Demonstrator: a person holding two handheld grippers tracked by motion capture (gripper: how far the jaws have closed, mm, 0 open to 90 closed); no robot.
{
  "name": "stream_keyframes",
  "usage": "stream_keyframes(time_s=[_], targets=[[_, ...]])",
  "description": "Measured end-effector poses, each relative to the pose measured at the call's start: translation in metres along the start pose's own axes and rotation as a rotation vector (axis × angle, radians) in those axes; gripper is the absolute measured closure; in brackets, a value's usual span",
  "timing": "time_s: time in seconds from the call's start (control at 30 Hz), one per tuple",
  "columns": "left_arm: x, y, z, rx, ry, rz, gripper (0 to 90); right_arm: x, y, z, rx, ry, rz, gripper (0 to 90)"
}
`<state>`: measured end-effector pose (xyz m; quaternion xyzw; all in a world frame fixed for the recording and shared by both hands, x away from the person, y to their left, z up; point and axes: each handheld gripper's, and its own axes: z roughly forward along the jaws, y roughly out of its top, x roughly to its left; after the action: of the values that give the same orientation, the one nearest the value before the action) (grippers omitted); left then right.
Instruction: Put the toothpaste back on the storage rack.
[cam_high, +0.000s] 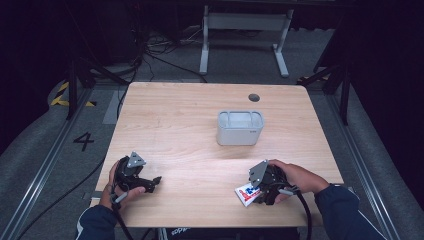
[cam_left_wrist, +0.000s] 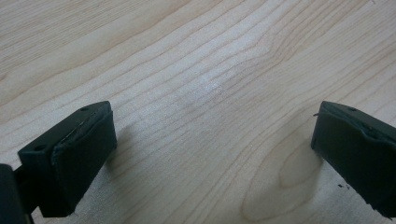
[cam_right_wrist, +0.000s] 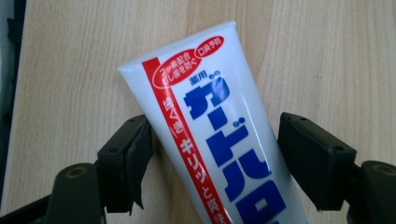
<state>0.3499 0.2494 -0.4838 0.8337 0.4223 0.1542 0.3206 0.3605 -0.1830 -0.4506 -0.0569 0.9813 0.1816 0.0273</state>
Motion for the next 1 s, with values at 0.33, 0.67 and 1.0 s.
stream_keyframes(time_s=[0.33,0.67,1.0], targets=[[0.0,0.0,0.0,-0.002,0.0,0.004,0.6,-0.005,-0.001,0.0,-0.045,-0.02,0.063,39.2],[0.0,0.0,-0.001,0.004,0.001,0.005,0.6,-0.01,-0.007,-0.001,-0.091,-0.026,0.124,44.9],[0.001,0.0,-0.001,0.003,0.002,0.013,0.6,-0.014,-0.018,-0.01,-0.175,-0.03,0.199,50.0]])
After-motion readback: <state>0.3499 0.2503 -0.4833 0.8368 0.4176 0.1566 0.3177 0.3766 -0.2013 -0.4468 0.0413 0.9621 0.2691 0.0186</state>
